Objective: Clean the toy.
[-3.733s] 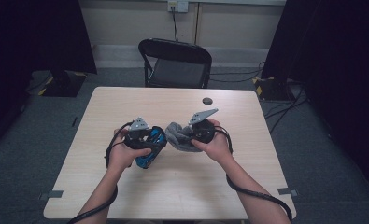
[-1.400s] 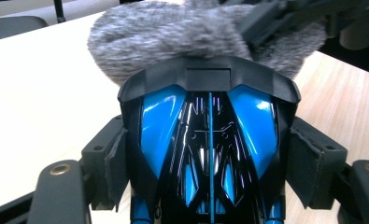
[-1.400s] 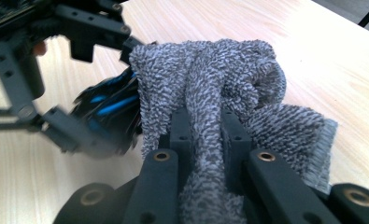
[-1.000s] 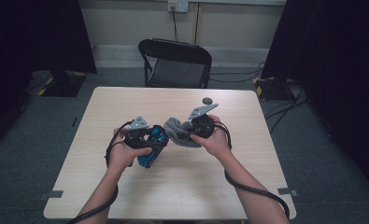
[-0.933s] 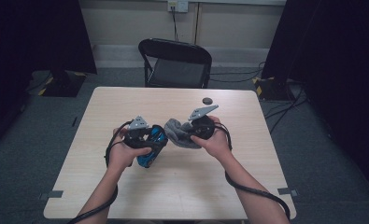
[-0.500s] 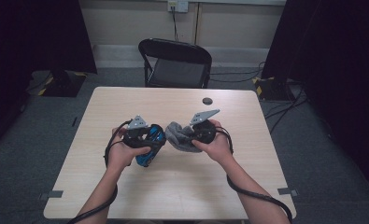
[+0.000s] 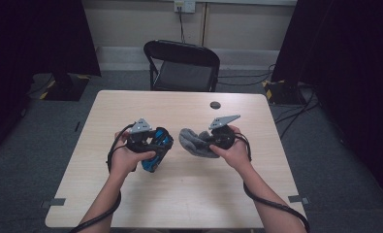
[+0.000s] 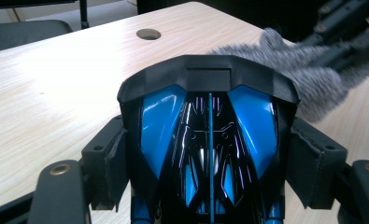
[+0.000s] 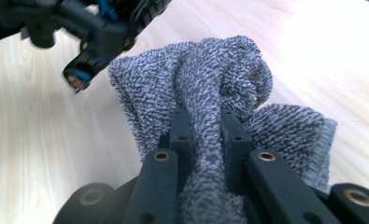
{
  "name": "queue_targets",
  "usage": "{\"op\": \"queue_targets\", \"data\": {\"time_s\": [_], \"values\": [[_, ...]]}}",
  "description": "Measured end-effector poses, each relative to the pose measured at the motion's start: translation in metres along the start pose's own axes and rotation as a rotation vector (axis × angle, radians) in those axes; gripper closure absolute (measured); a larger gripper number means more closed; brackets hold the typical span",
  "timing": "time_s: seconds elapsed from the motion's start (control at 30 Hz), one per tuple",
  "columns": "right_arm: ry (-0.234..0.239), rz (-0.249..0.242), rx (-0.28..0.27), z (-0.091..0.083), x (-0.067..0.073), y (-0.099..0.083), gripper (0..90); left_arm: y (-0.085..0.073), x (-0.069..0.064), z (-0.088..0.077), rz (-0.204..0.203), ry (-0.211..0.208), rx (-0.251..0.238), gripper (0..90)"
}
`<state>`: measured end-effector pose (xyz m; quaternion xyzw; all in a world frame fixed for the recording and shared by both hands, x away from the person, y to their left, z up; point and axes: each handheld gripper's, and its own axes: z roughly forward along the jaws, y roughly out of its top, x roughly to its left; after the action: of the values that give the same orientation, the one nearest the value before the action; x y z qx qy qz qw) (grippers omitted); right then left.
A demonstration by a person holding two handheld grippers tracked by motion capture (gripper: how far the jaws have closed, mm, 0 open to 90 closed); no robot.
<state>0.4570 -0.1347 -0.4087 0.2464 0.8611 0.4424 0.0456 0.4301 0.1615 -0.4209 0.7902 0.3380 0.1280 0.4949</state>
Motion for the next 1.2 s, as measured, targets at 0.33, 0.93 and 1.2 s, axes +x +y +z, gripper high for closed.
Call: {"op": "queue_targets", "data": {"time_s": [0.33,0.93,1.2], "values": [[0.011,-0.005,-0.002,0.009,0.000,0.015,79.1,0.001,-0.007,0.004,0.023,-0.023,0.013,25.5],[0.066,-0.025,0.022,0.031,0.010,0.014,79.1,0.008,-0.009,0.008,0.021,-0.038,0.004,25.5],[0.068,-0.023,0.029,0.032,0.012,0.008,79.0,0.013,-0.011,0.014,0.025,-0.052,0.010,25.5]]}}
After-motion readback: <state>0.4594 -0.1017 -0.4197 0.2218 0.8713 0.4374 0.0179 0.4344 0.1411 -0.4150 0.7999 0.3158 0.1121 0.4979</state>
